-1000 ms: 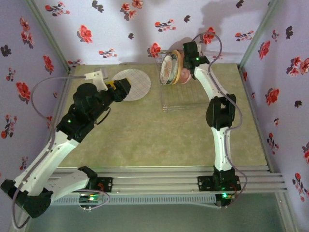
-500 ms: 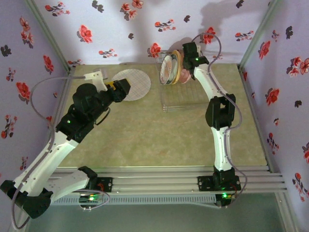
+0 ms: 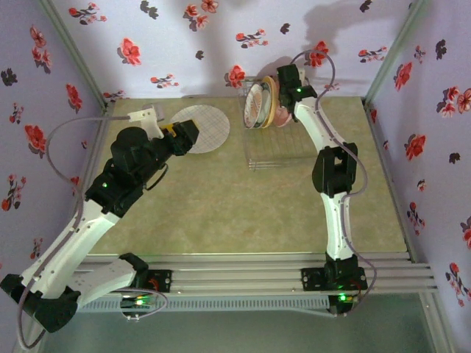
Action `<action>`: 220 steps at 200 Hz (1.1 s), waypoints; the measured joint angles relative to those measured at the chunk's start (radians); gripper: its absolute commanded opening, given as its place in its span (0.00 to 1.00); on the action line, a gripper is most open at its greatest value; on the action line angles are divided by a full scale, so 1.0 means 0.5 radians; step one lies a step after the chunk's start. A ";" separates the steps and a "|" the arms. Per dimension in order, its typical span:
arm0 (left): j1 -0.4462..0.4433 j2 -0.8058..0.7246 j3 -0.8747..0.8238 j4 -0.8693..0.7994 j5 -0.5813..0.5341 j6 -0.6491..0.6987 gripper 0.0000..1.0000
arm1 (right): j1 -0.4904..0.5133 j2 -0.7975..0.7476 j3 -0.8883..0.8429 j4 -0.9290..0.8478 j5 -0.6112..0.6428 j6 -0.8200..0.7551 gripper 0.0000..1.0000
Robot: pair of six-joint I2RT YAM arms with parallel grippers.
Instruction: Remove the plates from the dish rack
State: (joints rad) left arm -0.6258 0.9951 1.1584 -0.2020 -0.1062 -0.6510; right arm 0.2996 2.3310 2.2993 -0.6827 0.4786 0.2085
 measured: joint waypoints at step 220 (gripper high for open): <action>-0.002 0.001 0.000 0.137 -0.012 -0.011 0.62 | 0.157 -0.192 0.034 0.016 0.836 -0.369 0.00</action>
State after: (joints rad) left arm -0.6266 0.9955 1.1584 -0.1333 -0.1123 -0.6563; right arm 0.3782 2.2353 2.3165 -0.6746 0.8967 0.0242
